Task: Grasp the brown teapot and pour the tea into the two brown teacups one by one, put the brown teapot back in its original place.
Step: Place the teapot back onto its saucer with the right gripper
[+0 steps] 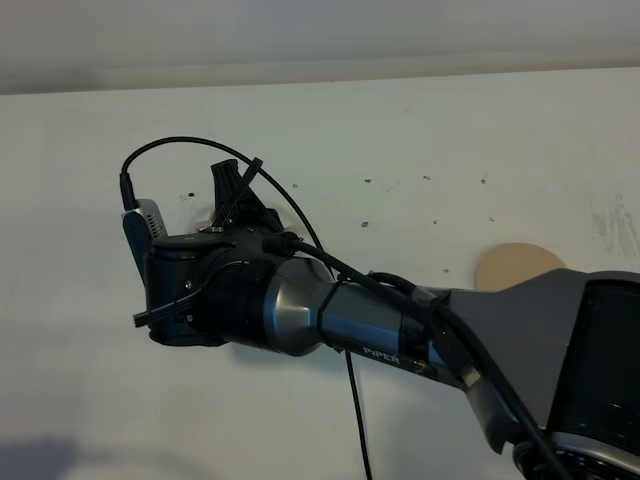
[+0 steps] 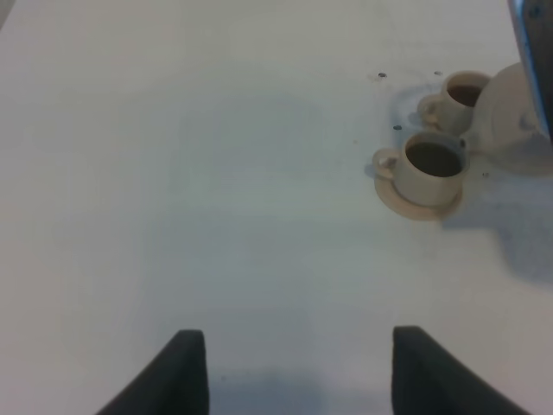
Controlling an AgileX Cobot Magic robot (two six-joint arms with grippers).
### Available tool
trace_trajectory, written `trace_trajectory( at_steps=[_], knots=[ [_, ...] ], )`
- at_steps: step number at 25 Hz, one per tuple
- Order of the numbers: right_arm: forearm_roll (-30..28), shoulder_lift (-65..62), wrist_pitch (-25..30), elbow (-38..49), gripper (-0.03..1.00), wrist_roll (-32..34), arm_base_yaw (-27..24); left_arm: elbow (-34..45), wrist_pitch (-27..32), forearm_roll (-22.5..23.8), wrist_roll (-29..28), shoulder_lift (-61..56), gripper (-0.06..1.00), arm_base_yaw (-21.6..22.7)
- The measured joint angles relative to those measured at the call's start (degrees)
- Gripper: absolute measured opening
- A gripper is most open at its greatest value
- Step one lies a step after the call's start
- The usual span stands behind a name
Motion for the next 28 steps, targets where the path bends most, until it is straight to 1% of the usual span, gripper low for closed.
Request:
trace_trajectory(
  at_steps=[5, 8, 10, 13, 16, 19, 23, 28],
  knots=[
    [2.6, -1.5, 0.0, 0.0, 0.12, 2.4, 0.0, 0.0, 0.0, 0.0, 0.0, 0.0, 0.47, 0.0],
    [5.3, -3.4, 0.5, 0.0, 0.12, 4.8, -0.1, 0.0, 0.0, 0.0, 0.0, 0.0, 0.47, 0.0],
    [9.0, -4.7, 0.5, 0.0, 0.12, 6.8, -0.8, 0.0, 0.0, 0.0, 0.0, 0.0, 0.47, 0.0],
    [18.4, -6.0, 0.5, -0.1, 0.12, 7.5, -3.3, 0.0, 0.0, 0.0, 0.0, 0.0, 0.47, 0.0],
    [26.4, -6.1, 0.4, -0.1, 0.12, 7.4, -6.1, 0.0, 0.0, 0.0, 0.0, 0.0, 0.47, 0.0],
    [31.8, -6.1, -0.6, -0.1, 0.12, 6.6, -7.5, 0.0, 0.0, 0.0, 0.0, 0.0, 0.47, 0.0],
    [34.8, -6.1, -1.8, 0.0, 0.12, 6.5, -8.2, 0.0, 0.0, 0.0, 0.0, 0.0, 0.47, 0.0],
    [35.8, -6.1, -3.9, 3.6, 0.12, 6.6, -9.2, 0.0, 0.0, 0.0, 0.0, 0.0, 0.47, 0.0]
  ],
)
